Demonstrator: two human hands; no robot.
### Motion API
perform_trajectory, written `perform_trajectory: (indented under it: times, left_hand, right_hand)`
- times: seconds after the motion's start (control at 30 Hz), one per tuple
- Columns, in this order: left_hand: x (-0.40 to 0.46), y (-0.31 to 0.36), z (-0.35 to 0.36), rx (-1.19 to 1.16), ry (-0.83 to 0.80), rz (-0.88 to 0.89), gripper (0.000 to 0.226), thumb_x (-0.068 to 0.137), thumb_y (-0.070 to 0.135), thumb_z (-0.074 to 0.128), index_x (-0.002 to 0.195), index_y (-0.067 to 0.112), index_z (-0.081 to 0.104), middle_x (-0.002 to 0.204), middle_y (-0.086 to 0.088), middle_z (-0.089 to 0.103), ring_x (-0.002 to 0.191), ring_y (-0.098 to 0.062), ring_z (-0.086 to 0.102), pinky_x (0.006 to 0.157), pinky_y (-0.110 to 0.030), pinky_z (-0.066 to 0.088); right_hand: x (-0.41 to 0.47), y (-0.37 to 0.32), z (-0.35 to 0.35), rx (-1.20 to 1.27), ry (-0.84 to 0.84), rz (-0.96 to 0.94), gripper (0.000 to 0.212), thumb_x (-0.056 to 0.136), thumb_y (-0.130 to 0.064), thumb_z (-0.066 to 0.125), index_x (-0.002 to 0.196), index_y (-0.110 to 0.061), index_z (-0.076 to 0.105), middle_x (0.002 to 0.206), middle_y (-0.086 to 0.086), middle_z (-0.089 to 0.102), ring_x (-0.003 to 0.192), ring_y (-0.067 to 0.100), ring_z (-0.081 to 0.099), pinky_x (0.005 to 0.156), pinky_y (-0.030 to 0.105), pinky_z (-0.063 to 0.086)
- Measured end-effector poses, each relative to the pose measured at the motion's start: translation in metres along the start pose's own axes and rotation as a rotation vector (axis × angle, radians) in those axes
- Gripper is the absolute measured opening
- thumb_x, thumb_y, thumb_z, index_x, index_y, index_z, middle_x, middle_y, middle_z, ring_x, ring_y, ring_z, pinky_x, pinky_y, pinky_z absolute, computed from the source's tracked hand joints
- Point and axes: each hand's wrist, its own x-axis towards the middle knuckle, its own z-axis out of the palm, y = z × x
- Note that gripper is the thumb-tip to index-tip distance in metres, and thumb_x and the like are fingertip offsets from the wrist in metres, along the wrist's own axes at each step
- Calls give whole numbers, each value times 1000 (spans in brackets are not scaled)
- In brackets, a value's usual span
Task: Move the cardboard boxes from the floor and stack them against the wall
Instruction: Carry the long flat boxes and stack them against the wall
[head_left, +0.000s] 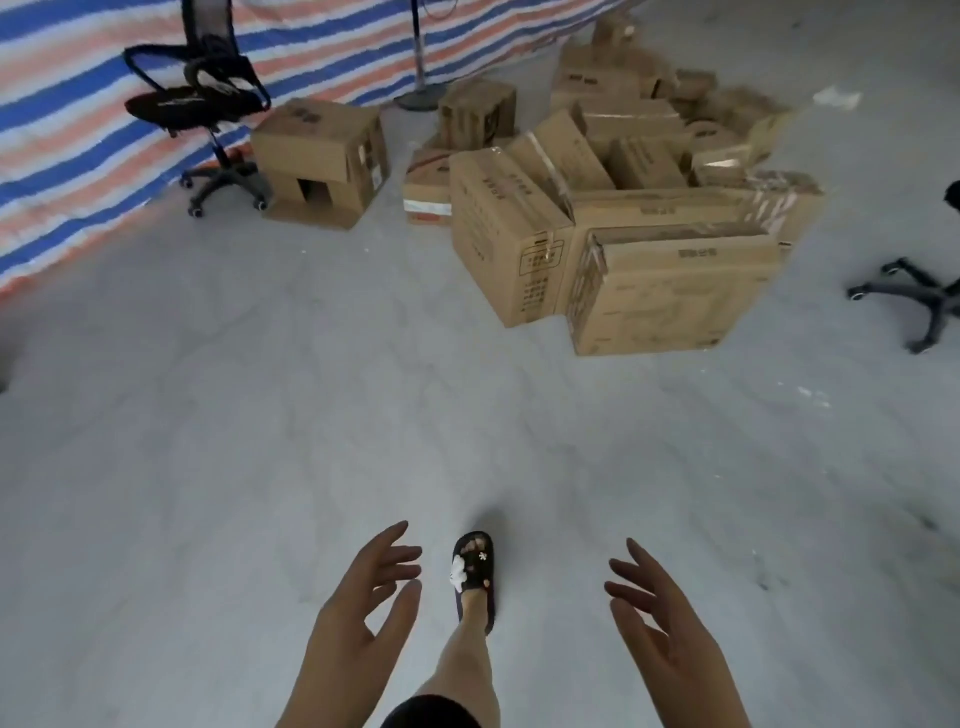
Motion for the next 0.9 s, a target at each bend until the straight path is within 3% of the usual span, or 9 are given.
perform_trajectory:
  times: [0.07, 0.1, 0.17, 0.27, 0.47, 0.57, 0.77, 0.9]
  left_hand:
    - [48, 9, 13, 18, -16, -3, 66, 87, -5, 57, 102, 59, 52, 101, 24, 65, 93, -1, 65, 83, -8, 46]
    - [74, 14, 19, 22, -21, 1, 65, 87, -5, 56, 102, 58, 51, 102, 24, 65, 94, -2, 65, 83, -8, 46]
    - [127, 28, 31, 23, -34, 11, 64, 87, -3, 57, 103, 59, 51, 103, 24, 64, 95, -3, 64, 83, -9, 47]
    - [202, 65, 47, 23, -55, 50, 62, 88, -1, 57, 104, 59, 50, 103, 24, 64, 95, -2, 64, 83, -8, 46]
    - [325, 109, 84, 59, -132, 69, 66, 88, 2, 58, 104, 65, 49, 104, 24, 63, 98, -3, 63, 89, -13, 46]
    - [380, 121, 109, 65, -147, 57, 64, 88, 5, 59, 104, 66, 48, 105, 24, 63, 97, -2, 63, 86, -10, 46]
    - [503, 154, 175, 37, -59, 7, 47, 90, 5, 57, 110, 47, 52, 101, 15, 66, 98, 0, 62, 86, -13, 49]
    - [573, 183, 217, 3, 12, -34, 46, 90, 4, 56, 112, 43, 50, 105, 24, 62, 98, 0, 61, 82, -5, 45]
  right_hand:
    - [45, -5, -3, 18, 9, -12, 48, 78, -39, 71, 112, -62, 48, 110, -33, 60, 97, -6, 63, 75, 3, 46]
    - [71, -7, -6, 18, 11, -29, 53, 84, -18, 67, 112, -60, 51, 109, -33, 60, 96, -6, 63, 74, 2, 45]
    - [120, -14, -13, 17, 32, -10, 56, 88, -6, 60, 118, -52, 54, 107, -31, 62, 95, -6, 63, 73, 2, 45]
    - [189, -40, -24, 51, 98, 5, 49, 89, -6, 58, 119, -43, 51, 108, -26, 65, 95, -4, 65, 75, 6, 48]
    - [299, -55, -47, 110, 198, 52, 47, 88, -9, 59, 116, -46, 51, 107, -21, 68, 95, -1, 65, 77, 11, 51]
    - [359, -60, -63, 99, 214, 77, 46, 87, -12, 59, 115, -47, 51, 108, -27, 65, 96, 1, 66, 78, 14, 52]
    - [515, -83, -117, 57, 144, 62, 44, 90, -16, 57, 115, -51, 46, 113, -16, 64, 102, 8, 64, 87, 32, 52]
    - [614, -109, -153, 0, 78, 58, 42, 91, -19, 55, 116, -52, 47, 109, -21, 66, 101, 1, 64, 87, 30, 53]
